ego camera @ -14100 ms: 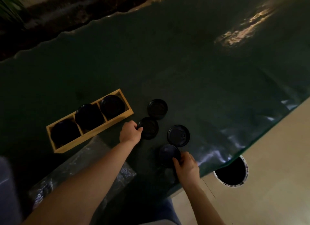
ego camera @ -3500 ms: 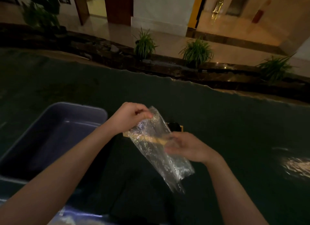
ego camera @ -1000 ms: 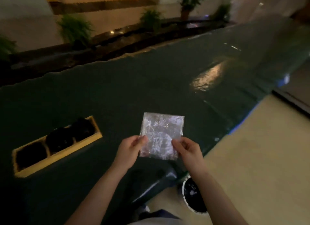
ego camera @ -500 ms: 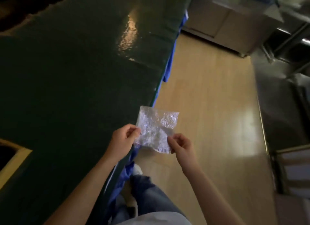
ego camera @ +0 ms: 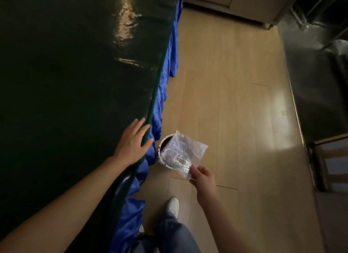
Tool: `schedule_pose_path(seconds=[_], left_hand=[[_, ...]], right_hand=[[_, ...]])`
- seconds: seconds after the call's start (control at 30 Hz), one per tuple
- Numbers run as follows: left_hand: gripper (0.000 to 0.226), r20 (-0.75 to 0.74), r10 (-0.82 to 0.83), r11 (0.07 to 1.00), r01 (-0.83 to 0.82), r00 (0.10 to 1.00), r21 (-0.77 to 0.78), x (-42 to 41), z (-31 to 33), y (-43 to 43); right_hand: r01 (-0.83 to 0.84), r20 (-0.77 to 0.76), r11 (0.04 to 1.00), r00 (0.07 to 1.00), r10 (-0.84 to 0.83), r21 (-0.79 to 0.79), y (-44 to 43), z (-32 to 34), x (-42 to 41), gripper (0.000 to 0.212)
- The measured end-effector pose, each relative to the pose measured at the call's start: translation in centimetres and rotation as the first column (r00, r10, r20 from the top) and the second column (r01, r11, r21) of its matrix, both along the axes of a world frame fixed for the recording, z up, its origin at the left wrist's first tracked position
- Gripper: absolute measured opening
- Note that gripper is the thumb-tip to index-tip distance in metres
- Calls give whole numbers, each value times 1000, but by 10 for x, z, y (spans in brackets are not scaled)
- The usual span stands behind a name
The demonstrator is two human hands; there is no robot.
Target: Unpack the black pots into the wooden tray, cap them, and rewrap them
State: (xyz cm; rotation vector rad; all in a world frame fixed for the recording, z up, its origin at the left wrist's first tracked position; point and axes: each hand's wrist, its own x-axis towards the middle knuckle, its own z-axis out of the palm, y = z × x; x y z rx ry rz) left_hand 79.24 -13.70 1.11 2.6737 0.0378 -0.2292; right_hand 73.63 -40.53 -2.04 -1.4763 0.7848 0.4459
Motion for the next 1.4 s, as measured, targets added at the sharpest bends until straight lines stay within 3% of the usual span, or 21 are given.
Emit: schedule_pose_path(seconds=[0.23, 0.3, 0.6, 0.73, 0.8, 1.07, 1.2, 1.4], left_hand=[[74, -30, -57, 960, 63, 998, 272, 89, -84, 10], [73, 29, -55, 946, 43, 998, 321, 90, -98, 12], [69, 150, -27, 960, -17, 988, 280, 91, -109, 16], [68, 193, -26, 959, -30, 981, 282, 92, -113, 16], [68, 195, -28, 959, -28, 980, 281, 92, -113, 15], [68, 181, -28, 958, -25, 983, 284, 90, -112, 15], [68, 174, -18, 964, -29, 985, 266, 89, -110, 15], [71, 195, -29, 965, -24, 980, 261, 88, -113, 17]], right_hand=[[140, -163, 990, 976, -143, -30, -3, -106, 59, 16], [143, -210, 989, 967, -147, -35, -3, -138, 74, 18], [141, -393, 987, 906, -158, -71, 17, -273, 133, 22], [140, -406, 987, 900, -161, -82, 26, -310, 145, 8], [149, -416, 986, 895, -164, -68, 27, -319, 144, 3], [102, -441, 990, 887, -137, -102, 18, -318, 122, 15], [-74, -328, 980, 945, 10, -183, 21, -295, 122, 19], [-314, -156, 885, 949, 276, -344, 24, -242, 122, 19]])
